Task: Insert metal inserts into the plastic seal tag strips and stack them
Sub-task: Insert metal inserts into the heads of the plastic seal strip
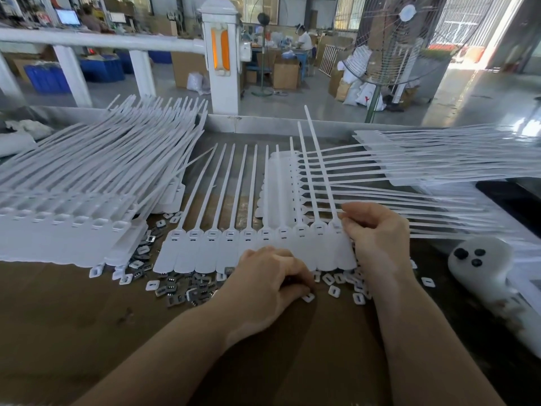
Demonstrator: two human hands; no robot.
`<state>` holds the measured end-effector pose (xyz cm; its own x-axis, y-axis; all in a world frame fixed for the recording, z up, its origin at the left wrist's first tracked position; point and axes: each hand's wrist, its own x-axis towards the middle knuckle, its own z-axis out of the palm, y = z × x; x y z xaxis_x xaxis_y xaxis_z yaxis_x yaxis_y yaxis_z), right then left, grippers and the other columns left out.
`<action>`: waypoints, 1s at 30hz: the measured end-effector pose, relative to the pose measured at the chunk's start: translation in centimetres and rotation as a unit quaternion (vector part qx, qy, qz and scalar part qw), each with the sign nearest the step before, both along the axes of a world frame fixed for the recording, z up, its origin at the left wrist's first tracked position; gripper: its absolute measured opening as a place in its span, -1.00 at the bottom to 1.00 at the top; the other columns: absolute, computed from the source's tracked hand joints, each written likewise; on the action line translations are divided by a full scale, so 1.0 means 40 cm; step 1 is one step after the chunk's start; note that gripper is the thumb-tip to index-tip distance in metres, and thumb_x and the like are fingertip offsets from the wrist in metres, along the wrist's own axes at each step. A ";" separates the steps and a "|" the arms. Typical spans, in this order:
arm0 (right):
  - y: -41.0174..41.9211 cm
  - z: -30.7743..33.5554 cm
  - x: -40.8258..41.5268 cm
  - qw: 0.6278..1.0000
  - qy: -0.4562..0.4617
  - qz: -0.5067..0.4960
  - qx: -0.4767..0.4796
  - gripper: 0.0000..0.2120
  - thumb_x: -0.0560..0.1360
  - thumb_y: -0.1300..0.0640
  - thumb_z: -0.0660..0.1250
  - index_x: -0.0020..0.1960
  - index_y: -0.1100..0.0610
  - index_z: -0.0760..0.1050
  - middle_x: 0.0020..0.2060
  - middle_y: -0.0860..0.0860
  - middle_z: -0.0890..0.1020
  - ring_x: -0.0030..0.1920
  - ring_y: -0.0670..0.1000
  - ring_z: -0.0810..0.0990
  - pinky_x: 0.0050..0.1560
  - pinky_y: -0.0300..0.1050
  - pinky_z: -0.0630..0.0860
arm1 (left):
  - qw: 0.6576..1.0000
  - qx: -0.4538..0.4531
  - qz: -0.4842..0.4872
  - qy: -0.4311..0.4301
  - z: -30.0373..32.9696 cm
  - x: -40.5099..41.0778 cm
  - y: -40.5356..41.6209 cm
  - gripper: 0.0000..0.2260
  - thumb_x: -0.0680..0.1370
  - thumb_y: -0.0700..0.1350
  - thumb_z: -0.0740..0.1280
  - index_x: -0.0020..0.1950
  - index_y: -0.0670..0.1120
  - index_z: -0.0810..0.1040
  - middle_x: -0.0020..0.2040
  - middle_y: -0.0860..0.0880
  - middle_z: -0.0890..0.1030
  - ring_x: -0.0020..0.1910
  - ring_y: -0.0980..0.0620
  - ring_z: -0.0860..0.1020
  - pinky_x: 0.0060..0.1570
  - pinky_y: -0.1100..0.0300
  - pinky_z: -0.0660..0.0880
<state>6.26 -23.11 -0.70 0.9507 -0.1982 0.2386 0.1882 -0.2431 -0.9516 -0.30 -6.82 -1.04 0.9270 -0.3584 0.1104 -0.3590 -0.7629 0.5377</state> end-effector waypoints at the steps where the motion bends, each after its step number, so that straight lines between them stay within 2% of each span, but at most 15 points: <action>1: 0.000 -0.001 0.000 1.000 -0.001 0.001 -0.001 -0.80 0.46 0.35 0.33 -0.09 0.06 0.58 -0.23 -0.12 0.62 -0.26 -0.40 0.54 -0.24 -0.61 0.38 | 1.000 0.000 0.000 -0.001 0.000 0.000 0.000 -0.86 0.54 0.00 0.30 0.05 0.15 0.60 -0.09 0.27 0.46 0.07 0.18 0.39 0.20 0.08 0.33; 7: 0.003 -0.003 0.002 1.000 -0.008 0.000 0.009 -0.76 0.45 0.36 0.34 -0.17 0.01 0.57 -0.26 -0.13 0.63 -0.24 -0.36 0.57 -0.24 -0.58 0.40 | 1.000 -0.006 0.001 -0.008 -0.006 0.002 0.003 -0.86 0.53 0.00 0.30 0.05 0.15 0.59 -0.17 0.32 0.40 0.03 0.22 0.37 0.18 0.11 0.33; 10: 0.004 -0.007 0.003 1.000 -0.005 -0.003 0.005 -0.72 0.46 0.35 0.34 -0.21 -0.05 0.55 -0.27 -0.16 0.62 -0.23 -0.36 0.57 -0.25 -0.58 0.40 | 1.000 -0.007 0.000 -0.006 -0.009 0.004 0.005 -0.87 0.53 0.00 0.30 0.04 0.15 0.60 -0.20 0.35 0.39 0.00 0.25 0.37 0.14 0.19 0.32; 13: 0.004 -0.014 0.007 1.000 0.000 -0.009 -0.025 -0.74 0.47 0.32 0.33 -0.19 -0.05 0.55 -0.25 -0.18 0.61 -0.21 -0.36 0.56 -0.25 -0.60 0.38 | 0.999 -0.027 0.005 0.017 -0.004 0.008 0.011 -0.86 0.53 -0.05 0.31 0.03 0.14 0.61 -0.20 0.35 0.41 -0.08 0.30 0.41 -0.01 0.46 0.31; 16: 0.006 -0.020 0.013 0.997 0.015 -0.018 -0.067 -0.82 0.49 0.29 0.33 -0.11 0.02 0.58 -0.22 -0.18 0.61 -0.19 -0.28 0.56 -0.22 -0.55 0.42 | 0.996 -0.065 0.024 0.058 0.007 0.011 0.021 -0.83 0.55 -0.09 0.29 0.04 0.15 0.60 -0.15 0.34 0.48 -0.05 0.30 0.47 -0.05 0.51 0.34; 19: 0.008 -0.022 0.015 0.995 0.016 -0.021 -0.092 -0.84 0.50 0.28 0.32 -0.08 0.03 0.57 -0.18 -0.12 0.62 -0.12 -0.22 0.55 -0.13 -0.45 0.41 | 0.988 -0.130 0.033 0.073 0.022 0.014 0.032 -0.82 0.56 -0.15 0.28 0.02 0.10 0.61 -0.10 0.28 0.56 -0.22 0.39 0.53 -0.22 0.57 0.40; 20: 0.008 -0.023 0.015 0.995 0.015 -0.021 -0.095 -0.84 0.50 0.28 0.32 -0.09 0.03 0.57 -0.17 -0.10 0.62 -0.11 -0.21 0.56 -0.10 -0.44 0.41 | 0.983 -0.163 0.039 0.077 0.028 0.015 0.036 -0.81 0.56 -0.18 0.27 0.00 0.07 0.62 -0.09 0.22 0.60 -0.23 0.39 0.55 -0.21 0.55 0.43; 23: 0.009 -0.025 0.016 0.994 0.021 -0.023 -0.102 -0.84 0.51 0.28 0.31 -0.07 0.04 0.57 -0.14 -0.09 0.63 -0.08 -0.18 0.56 -0.08 -0.42 0.40 | 0.972 -0.214 0.066 0.071 0.038 0.016 0.046 -0.78 0.55 -0.25 0.28 -0.06 0.08 0.61 -0.09 0.13 0.64 -0.10 0.30 0.58 -0.01 0.43 0.49; 30: 0.011 -0.028 0.018 0.993 0.027 -0.029 -0.108 -0.85 0.51 0.27 0.30 -0.05 0.05 0.58 -0.12 -0.07 0.63 -0.06 -0.15 0.56 -0.11 -0.44 0.38 | 0.990 -0.094 0.102 0.032 0.045 0.014 0.063 -0.82 0.46 -0.15 0.41 -0.18 0.16 0.57 -0.17 0.16 0.61 -0.18 0.22 0.55 -0.10 0.37 0.49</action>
